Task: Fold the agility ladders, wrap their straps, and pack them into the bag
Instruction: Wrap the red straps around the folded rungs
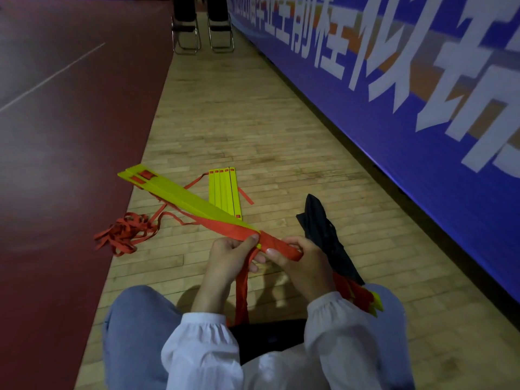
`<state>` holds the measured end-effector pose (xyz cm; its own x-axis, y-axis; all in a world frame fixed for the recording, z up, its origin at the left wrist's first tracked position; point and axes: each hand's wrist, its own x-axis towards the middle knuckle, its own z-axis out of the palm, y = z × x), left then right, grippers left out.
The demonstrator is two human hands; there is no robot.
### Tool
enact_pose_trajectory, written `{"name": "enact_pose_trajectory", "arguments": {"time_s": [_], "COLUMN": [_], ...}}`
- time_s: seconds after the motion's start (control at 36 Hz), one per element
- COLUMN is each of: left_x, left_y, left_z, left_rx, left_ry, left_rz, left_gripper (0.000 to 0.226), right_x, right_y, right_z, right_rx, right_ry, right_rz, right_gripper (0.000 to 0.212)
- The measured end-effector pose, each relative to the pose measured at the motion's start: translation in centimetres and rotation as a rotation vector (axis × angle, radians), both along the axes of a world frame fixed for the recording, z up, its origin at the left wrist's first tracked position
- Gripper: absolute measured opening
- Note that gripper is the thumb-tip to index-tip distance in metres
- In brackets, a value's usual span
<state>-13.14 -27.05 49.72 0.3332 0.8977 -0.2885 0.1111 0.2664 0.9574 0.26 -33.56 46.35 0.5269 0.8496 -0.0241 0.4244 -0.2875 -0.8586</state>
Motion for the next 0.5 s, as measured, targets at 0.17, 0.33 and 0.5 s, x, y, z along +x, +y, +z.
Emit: {"name": "enact_pose_trajectory", "arguments": {"time_s": [0.17, 0.33, 0.5], "left_x": [-0.2, -0.2, 0.1], "left_y": [0.2, 0.1, -0.1], "left_z": [-0.4, -0.2, -0.2], "left_rx": [-0.010, 0.010, 0.027], "left_ry": [0.001, -0.022, -0.017], "left_rz": [-0.031, -0.112, -0.153], "left_gripper": [0.027, 0.029, 0.030], "right_x": [0.8, 1.3, 1.6], "right_y": [-0.1, -0.4, -0.5], "right_z": [-0.4, 0.2, 0.2], "right_rx": [-0.041, -0.015, 0.030], "right_ry": [0.084, 0.131, 0.144], "right_rz": [0.108, 0.131, 0.107], "right_gripper": [0.034, 0.012, 0.006]}}
